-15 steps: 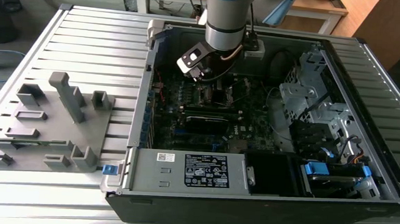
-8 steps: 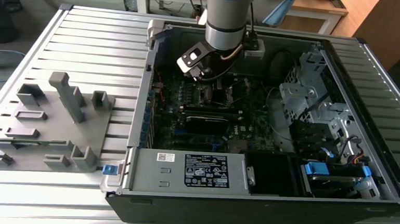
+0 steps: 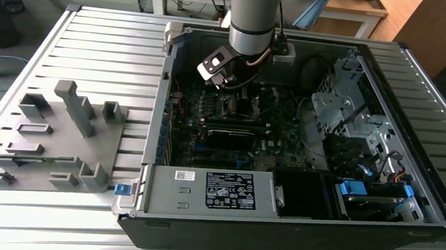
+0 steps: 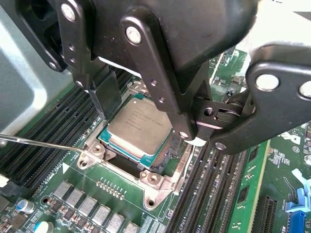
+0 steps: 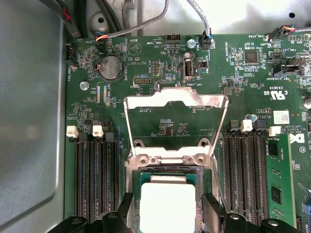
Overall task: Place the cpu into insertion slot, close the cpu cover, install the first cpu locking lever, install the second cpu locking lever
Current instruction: 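Place the cpu into insertion slot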
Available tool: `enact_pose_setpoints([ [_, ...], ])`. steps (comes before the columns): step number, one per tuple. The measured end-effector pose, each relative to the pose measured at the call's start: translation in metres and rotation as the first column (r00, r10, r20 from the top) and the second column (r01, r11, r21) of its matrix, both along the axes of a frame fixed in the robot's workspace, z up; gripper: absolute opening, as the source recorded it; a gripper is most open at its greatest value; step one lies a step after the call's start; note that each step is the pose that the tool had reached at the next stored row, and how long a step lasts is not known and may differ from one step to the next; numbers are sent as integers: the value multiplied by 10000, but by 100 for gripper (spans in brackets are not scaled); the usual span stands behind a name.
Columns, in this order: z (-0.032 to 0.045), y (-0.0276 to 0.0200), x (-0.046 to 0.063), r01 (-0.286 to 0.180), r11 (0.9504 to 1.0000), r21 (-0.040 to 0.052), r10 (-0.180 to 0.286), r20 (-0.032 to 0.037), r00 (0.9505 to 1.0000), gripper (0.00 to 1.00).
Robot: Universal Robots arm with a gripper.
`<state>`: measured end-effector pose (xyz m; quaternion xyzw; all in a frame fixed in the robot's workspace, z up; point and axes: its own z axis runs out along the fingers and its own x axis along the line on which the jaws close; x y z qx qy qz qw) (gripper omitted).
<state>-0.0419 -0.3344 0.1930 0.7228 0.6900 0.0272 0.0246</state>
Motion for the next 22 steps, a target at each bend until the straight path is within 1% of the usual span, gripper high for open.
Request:
enact_pose_setpoints([
  [5,2,0,0,0,10000,0,0,0,10000,65],
  [7,3,0,0,0,10000,-1,0,-1,10000,54],
  [14,7,0,0,0,10000,-1,0,0,10000,54],
  [18,44,0,0,1,10000,-1,-1,-1,10000,54],
  [22,48,-4,0,-12,10000,1,12,1,10000,54],
])
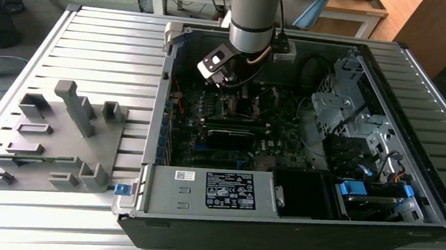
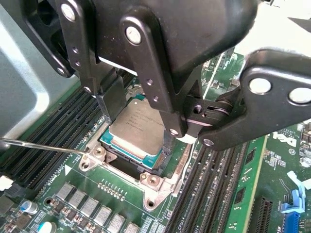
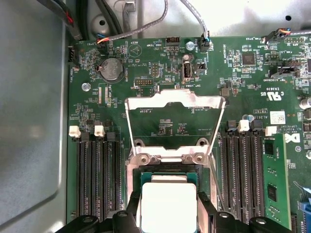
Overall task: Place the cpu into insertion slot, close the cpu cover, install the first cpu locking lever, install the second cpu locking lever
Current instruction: 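Place the cpu into insertion slot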
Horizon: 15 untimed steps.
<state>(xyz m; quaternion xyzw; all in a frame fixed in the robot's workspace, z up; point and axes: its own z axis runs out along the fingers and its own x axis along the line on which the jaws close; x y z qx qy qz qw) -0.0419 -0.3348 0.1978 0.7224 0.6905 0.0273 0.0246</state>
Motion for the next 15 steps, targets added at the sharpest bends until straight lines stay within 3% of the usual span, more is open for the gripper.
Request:
enact_pose_setpoints([
  [9,-14,-8,2,-476,9989,-4,476,-2,9989,54],
  [15,-25,-8,11,-480,9988,-1,480,-1,9988,54],
])
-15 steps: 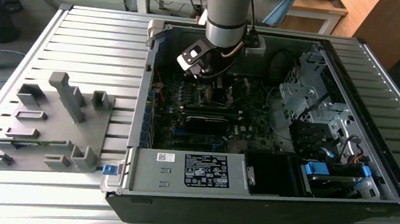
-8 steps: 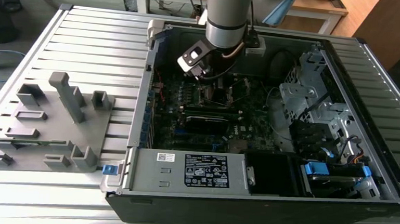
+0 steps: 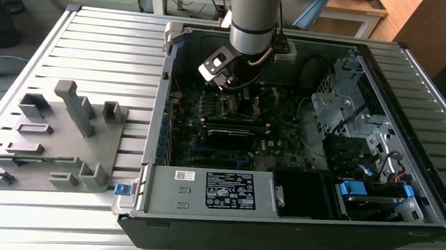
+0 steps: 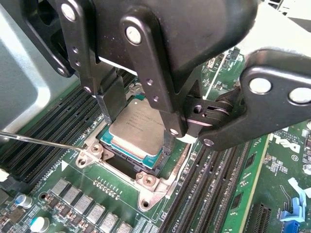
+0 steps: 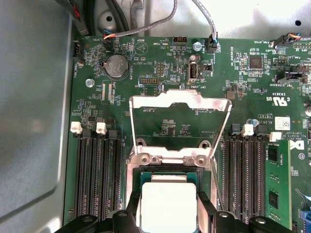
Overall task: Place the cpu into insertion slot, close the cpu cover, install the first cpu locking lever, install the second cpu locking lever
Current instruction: 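Place the cpu into insertion slot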
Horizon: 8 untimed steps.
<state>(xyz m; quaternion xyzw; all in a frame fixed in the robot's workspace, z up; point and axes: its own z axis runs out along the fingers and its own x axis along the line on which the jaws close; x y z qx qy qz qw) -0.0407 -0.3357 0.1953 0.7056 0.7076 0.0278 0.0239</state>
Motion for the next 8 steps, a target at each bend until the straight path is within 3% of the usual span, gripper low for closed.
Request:
enact_pose_setpoints([
  [8,-27,-11,4,1,10000,-9,-1,-6,10000,54],
])
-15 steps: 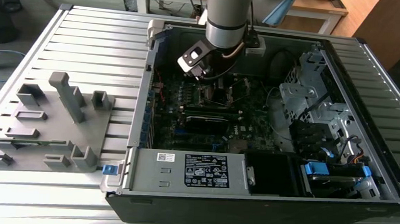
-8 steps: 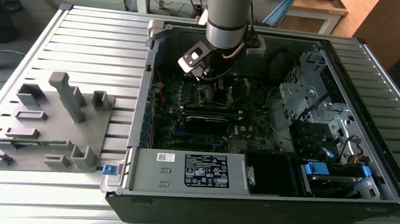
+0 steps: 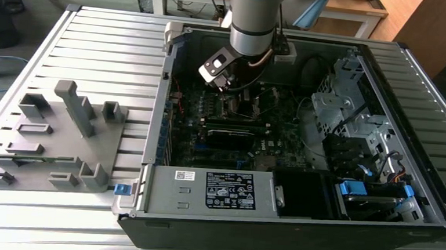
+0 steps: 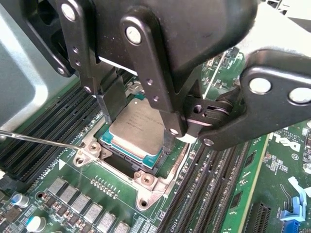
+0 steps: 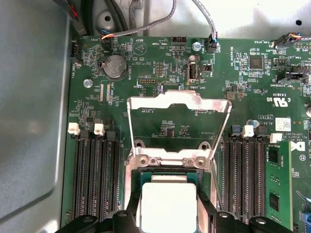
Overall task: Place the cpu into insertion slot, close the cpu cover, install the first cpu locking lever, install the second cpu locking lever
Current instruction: 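Place the cpu into insertion slot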
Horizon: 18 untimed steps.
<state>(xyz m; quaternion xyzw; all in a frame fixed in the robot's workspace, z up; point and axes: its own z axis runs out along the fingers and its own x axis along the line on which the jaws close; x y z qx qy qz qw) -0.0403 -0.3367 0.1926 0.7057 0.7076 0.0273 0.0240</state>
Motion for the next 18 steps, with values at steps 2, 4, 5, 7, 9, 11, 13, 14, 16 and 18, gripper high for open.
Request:
enact_pose_setpoints([
  [2,-7,-1,0,0,10000,-1,0,1,10000,54],
  [4,-14,1,1,-1,10000,5,1,5,10000,54],
  [5,-16,1,1,0,10000,4,0,3,10000,54],
  [7,-22,0,0,-1,10000,1,1,1,10000,54],
  [9,-27,-2,-1,-1,10000,-1,1,0,10000,54],
  [11,-27,-3,-1,-1,10000,-4,1,-2,10000,54],
  [13,-28,-3,-1,-1,10000,-3,1,0,10000,54],
  [14,-28,-3,-1,-1,10000,-3,1,-1,10000,54],
  [16,-28,-3,-1,-1,10000,-4,1,-1,10000,54],
  [18,-29,-3,-1,-2,10000,-1,2,2,10000,54],
])
